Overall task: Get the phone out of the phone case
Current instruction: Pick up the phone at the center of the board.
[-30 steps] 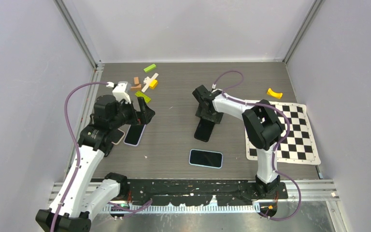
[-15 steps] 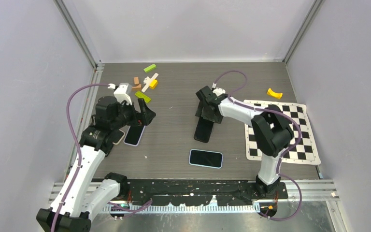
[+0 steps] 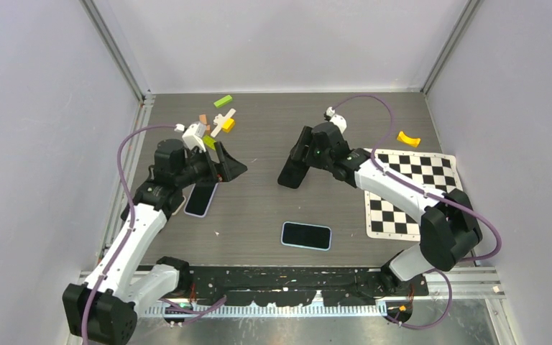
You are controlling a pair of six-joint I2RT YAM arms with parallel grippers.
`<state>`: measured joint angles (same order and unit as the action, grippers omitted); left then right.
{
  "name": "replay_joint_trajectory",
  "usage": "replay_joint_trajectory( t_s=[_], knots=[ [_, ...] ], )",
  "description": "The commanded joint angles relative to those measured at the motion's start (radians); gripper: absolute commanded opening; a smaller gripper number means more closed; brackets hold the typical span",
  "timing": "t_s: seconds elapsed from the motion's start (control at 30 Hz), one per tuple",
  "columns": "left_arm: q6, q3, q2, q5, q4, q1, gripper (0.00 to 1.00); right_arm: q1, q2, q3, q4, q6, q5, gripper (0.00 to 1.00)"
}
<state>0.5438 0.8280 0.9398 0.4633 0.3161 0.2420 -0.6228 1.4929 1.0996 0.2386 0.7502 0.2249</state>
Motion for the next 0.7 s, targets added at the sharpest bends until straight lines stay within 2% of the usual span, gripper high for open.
replay_joint_trajectory(
  t_s=[0.0, 0.13, 0.23, 0.43, 0.67],
  knots=[
    [0.084, -0.032, 0.027, 0.058, -0.185, 0.008, 0.87, -0.006, -0.006, -0.011, -0.108, -0.001, -0.017, 0.30],
    [0.120, -0.070, 0.091, -0.039, -0.253, 0.057, 0.88, -0.006, 0.040, -0.005, -0.107, -0.013, -0.028, 0.30],
    [0.122, -0.088, 0.170, -0.056, -0.323, 0.103, 0.88, -0.006, 0.072, 0.020, -0.087, -0.021, -0.026, 0.29],
    [0.091, -0.114, 0.315, 0.002, -0.518, 0.134, 0.88, -0.005, 0.105, 0.031, -0.098, -0.037, -0.055, 0.29],
    [-0.003, -0.118, 0.511, 0.072, -0.756, 0.160, 0.90, -0.003, 0.079, 0.007, -0.157, -0.126, -0.194, 0.29]
  ],
)
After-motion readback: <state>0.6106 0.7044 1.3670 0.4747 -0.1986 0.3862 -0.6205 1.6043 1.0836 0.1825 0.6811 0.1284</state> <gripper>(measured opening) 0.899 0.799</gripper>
